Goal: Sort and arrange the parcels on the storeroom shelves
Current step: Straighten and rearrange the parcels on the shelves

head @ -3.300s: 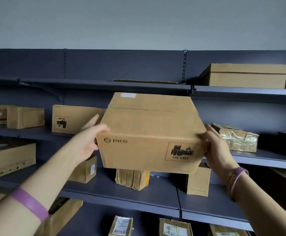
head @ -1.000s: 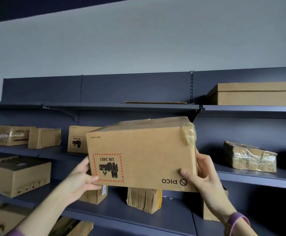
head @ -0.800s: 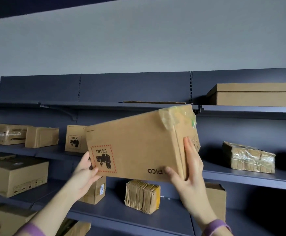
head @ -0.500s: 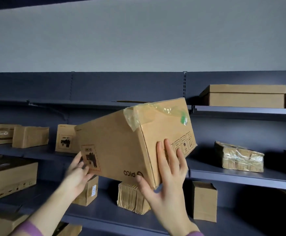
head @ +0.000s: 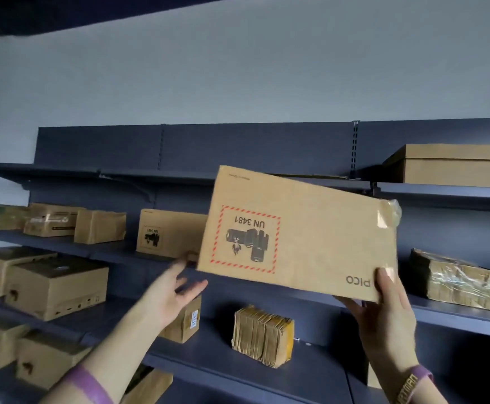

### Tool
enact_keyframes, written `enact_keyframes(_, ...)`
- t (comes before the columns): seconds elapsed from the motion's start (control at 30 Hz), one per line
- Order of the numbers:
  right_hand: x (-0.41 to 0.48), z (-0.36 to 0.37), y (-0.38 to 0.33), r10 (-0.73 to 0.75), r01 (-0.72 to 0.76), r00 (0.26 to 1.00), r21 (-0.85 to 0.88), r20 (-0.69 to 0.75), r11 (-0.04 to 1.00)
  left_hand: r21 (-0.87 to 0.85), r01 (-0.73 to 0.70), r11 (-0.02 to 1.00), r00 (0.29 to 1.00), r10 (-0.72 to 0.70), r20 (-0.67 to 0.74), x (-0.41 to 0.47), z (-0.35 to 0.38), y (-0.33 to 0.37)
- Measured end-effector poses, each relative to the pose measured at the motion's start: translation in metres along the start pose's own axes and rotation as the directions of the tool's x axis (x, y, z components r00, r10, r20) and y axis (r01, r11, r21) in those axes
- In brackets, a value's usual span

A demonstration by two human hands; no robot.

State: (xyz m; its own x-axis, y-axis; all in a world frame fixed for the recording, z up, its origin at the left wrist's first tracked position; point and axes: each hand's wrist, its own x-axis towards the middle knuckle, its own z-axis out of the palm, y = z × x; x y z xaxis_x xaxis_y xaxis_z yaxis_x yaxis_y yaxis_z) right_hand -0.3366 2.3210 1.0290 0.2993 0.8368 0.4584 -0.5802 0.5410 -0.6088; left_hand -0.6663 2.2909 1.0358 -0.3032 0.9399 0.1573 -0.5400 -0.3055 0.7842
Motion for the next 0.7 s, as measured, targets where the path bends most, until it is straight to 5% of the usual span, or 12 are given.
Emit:
enact_keyframes(0.1, -0.002, -0.010, 0.015, 0.182, -0.191, 0.981, 0.149, 0.070, 0.970, -0.128, 0.201, 0.971, 0.978, -0.190, 0.089, -0.004, -0.003, -0.006)
enact_keyframes(0.2, -0.005, -0.015, 0.021, 0.212, -0.236, 0.963, 0.139, 0.166, 0.962, -0.172, 0.193, 0.966, 0.952, -0.141, 0.271, -0.008, -0.007, -0.013)
enact_keyframes(0.37, 0.012, 0.002, 0.014, 0.138, -0.128, 0.989, -0.156, 0.055, 0.979, -0.234, 0.022, 0.972, 0.994, 0.004, 0.112, -0.017, 0.005, -0.018)
enact_keyframes(0.6, -0.021, 0.044, 0.018, 0.015, 0.116, 0.964, -0.471, 0.264, 0.875, -0.252, -0.137, 0.958, 0.973, 0.178, 0.147, -0.023, 0.039, -0.017)
enact_keyframes(0.7, -0.035, 0.045, 0.012, 0.031, 0.168, 0.902, -0.416, 0.430, 0.894, -0.263, -0.167, 0.950, 0.961, 0.216, 0.172, -0.022, 0.046, -0.018)
